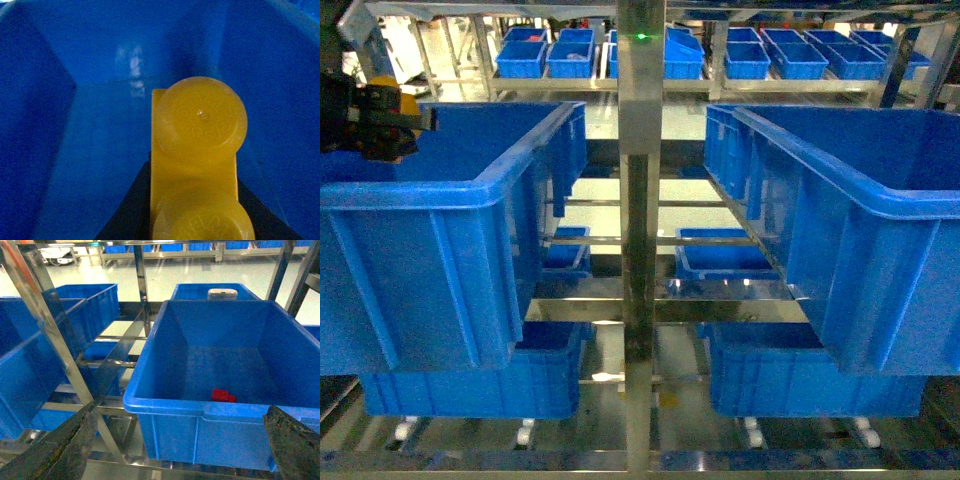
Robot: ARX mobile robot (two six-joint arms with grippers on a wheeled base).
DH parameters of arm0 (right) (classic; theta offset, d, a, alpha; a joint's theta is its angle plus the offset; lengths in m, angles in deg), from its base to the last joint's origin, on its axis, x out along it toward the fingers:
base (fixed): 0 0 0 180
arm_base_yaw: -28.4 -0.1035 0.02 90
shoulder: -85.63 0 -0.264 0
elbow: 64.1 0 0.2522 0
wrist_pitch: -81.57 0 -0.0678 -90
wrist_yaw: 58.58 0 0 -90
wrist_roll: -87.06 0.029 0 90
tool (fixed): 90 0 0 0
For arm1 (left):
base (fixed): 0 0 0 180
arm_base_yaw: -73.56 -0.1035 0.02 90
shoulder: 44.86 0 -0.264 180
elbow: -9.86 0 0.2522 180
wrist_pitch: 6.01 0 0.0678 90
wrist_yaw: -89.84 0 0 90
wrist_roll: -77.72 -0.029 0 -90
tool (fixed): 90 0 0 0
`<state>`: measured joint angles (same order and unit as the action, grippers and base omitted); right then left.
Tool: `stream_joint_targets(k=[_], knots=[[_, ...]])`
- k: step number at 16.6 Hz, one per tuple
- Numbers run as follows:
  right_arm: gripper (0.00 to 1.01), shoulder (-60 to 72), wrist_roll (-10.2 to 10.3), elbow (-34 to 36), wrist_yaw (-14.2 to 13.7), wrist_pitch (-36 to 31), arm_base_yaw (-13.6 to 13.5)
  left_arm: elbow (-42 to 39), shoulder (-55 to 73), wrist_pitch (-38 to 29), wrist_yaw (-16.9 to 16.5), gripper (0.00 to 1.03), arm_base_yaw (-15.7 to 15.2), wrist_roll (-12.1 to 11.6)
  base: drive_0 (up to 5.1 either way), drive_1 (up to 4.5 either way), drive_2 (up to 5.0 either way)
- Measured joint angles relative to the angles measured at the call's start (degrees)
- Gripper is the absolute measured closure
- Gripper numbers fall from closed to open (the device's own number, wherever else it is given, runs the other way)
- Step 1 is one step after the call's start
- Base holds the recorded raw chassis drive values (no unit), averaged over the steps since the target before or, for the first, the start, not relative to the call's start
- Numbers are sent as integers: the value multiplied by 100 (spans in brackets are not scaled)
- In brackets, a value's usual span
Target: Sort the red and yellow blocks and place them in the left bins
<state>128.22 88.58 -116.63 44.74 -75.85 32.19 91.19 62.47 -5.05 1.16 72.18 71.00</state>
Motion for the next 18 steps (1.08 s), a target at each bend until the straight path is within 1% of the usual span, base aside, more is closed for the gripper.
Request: stream_joint_targets(k=[1, 2, 3, 4, 6, 7, 8, 9, 10, 11, 12, 13, 14, 15, 16, 17, 18], knots=[[3, 0, 2, 0, 0, 0, 0, 0, 68, -149, 7, 77, 17, -50, 0, 0, 0], [3, 0, 0, 0, 0, 0, 2, -7, 140, -334, 20, 77, 15, -175, 0, 0, 0], [3, 0, 0, 0, 0, 0, 2, -17, 149, -398, 20, 77, 15, -186, 0, 0, 0], [3, 0, 0, 0, 0, 0, 2, -50, 162, -525, 2, 74, 7, -219, 0, 0, 0], [3, 0, 2, 0, 0, 0, 2, -162, 125, -715, -146, 64, -35, -280, 0, 0, 0], [3, 0, 0, 0, 0, 0, 2, -472, -166, -894, -293, 51, -133, -284, 0, 0, 0], [3, 0, 0, 0, 0, 0, 2, -914, -785, -634, -560, 35, -304, -251, 0, 0, 0], [3, 0, 0, 0, 0, -4, 2, -1154, -1202, -404, -841, 26, -466, -190, 0, 0, 0], [3, 0, 0, 0, 2, -4, 2, -1427, -1829, 59, -1314, 14, -756, -44, 0, 0, 0], [3, 0, 0, 0, 0, -2, 0, -1576, -2310, 323, -1639, 5, -984, 63, 0, 0, 0], [3, 0, 0, 0, 0, -2, 2, -1666, -2802, 549, -1923, 4, -1198, 149, 0, 0, 0], [3, 0, 0, 0, 0, -2, 0, -1722, -3379, 680, -2127, 5, -1388, 278, 0, 0, 0], [3, 0, 0, 0, 2, -4, 0, -1773, -4833, 898, -2090, 5, -933, 800, 0, 0, 0], [14, -225, -31, 439, -763, -1147, -280, -2050, -4916, 205, -1178, 13, -490, 903, 0, 0, 0], [52, -898, -111, 1729, -1322, -2155, -378, -3622, -5729, -693, -584, 51, -302, 776, 0, 0, 0], [72, -1132, -111, 2194, -1322, -2256, -378, -4238, -6043, -940, -358, 71, -77, 774, 0, 0, 0], [83, -1283, -111, 2367, -1320, -2312, -378, -4544, -6210, -1012, -166, 82, 111, 774, 0, 0, 0]])
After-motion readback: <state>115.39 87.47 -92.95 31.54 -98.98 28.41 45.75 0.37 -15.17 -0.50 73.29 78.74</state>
